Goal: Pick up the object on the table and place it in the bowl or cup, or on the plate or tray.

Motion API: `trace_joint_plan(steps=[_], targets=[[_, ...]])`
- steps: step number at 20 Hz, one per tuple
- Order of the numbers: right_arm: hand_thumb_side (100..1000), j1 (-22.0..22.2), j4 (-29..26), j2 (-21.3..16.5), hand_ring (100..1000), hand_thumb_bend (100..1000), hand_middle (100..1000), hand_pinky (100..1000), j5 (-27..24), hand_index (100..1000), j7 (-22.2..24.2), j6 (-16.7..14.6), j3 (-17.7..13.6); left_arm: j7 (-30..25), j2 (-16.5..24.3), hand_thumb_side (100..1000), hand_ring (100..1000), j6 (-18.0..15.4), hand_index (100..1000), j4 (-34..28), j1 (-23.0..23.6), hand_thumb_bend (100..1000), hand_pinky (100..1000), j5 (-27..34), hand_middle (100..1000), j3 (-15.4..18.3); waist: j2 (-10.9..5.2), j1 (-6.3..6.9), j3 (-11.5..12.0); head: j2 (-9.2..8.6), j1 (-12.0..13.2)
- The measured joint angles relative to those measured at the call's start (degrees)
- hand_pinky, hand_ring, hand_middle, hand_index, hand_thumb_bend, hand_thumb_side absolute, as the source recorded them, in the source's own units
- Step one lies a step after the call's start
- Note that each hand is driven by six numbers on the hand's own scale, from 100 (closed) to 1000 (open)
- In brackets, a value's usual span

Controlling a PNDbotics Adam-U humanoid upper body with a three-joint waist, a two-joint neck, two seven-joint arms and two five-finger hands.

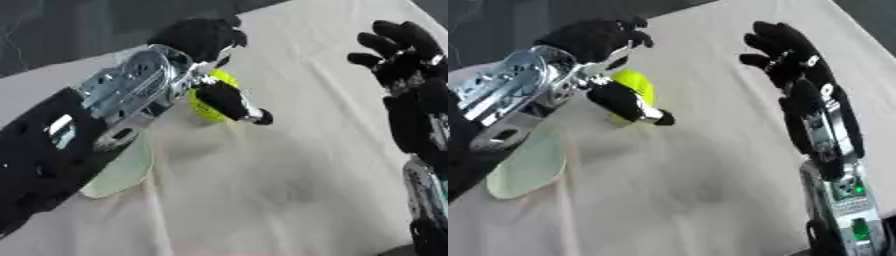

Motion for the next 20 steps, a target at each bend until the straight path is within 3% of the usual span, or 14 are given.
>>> trace_joint_plan(steps=[8,20], targets=[[850,-0.2,0.0,0.0,918,100,920,852,0.0,978,0.1,-0.1,0.0,-0.3,-1.0,726,861,-0.3,952,3.3,1.3,785,740,1.6,1000,-0.7,0.32,0.0,-0.4,-0.3,-1.5],[847,-0.8,0.0,0.0,918,100,920,852,-0.1,978,0.3,-0.3,0.0,-0.2,-1.8,728,865,-0.2,950,5.9,1.8,795,743,0.8,1000,0.3,1.07,0.0,-1.4,-0.24,-1.5]])
